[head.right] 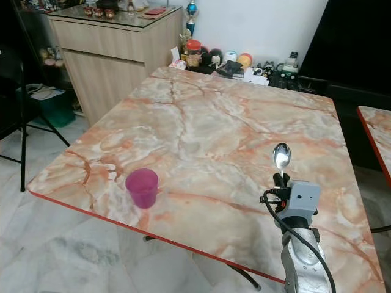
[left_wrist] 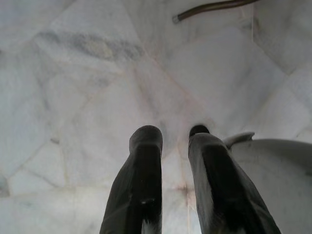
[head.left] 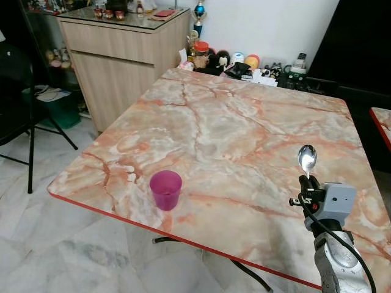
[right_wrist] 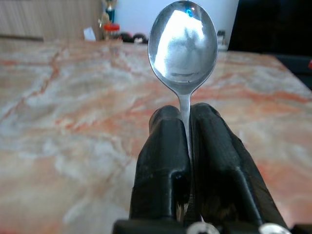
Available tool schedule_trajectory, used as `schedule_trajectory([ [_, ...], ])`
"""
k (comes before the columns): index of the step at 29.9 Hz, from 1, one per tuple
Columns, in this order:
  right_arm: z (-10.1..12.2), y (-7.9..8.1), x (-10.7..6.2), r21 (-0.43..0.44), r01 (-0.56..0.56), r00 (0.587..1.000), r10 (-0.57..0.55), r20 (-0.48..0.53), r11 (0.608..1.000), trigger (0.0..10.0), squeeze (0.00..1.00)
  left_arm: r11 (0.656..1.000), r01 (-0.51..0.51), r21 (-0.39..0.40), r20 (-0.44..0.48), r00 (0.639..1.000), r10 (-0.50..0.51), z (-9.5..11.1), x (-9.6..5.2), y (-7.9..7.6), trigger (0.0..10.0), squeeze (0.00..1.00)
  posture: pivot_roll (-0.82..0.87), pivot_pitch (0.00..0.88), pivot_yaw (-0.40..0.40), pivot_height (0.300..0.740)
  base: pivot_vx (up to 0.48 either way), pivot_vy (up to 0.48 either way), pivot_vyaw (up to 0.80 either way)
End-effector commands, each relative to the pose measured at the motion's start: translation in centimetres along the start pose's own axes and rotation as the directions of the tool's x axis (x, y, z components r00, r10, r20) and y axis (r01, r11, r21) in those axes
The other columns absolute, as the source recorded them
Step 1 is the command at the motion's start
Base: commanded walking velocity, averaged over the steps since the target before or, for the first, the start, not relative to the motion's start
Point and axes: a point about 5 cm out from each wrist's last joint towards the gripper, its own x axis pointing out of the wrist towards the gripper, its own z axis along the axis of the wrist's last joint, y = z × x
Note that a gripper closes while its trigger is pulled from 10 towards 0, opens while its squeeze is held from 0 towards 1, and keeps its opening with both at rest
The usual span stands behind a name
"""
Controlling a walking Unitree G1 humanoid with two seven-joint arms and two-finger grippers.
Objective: Setting the table
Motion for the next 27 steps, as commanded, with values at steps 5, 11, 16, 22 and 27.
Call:
schedule_trajectory([
  [5,1.8,-0.6,0.7,-0.009,0.013,0.995,-0.013,0.095,1.0,10.0,0.0,1.0,0.002,0.021,-0.011,1.0,-0.001,-0.3,-0.2,0.1,10.0,0.0,0.09,0.054,-0.04,0.74,0.0,-0.315,0.0],
  [11,2.0,-0.6,1.0,0.006,0.02,0.994,-0.021,0.11,1.0,10.0,0.0,1.0,0.006,0.026,-0.002,1.0,-0.006,-0.1,0.0,0.0,10.0,0.0,0.09,0.047,-0.042,0.74,0.0,-0.48,0.0],
  [16,2.1,-0.4,1.1,0.026,0.017,0.993,-0.02,0.119,1.0,10.0,0.0,1.0,0.007,0.025,-0.001,1.0,-0.007,0.0,0.0,-0.1,10.0,0.0,0.09,0.055,-0.043,0.74,0.0,-0.48,-0.47],
  [22,2.4,-0.5,1.1,0.007,0.022,0.991,-0.022,0.132,1.0,10.0,0.0,1.0,0.007,0.02,-0.004,1.0,-0.007,-0.2,0.0,-0.3,10.0,0.0,0.08,0.063,-0.045,0.74,0.0,-0.48,-0.26],
  [27,2.6,-0.4,1.2,0.006,0.023,0.989,-0.024,0.143,1.0,10.0,0.0,1.0,0.008,0.016,-0.006,1.0,-0.008,-0.2,0.0,-0.5,10.0,0.0,0.08,0.066,-0.047,0.74,0.0,-0.48,0.0],
])
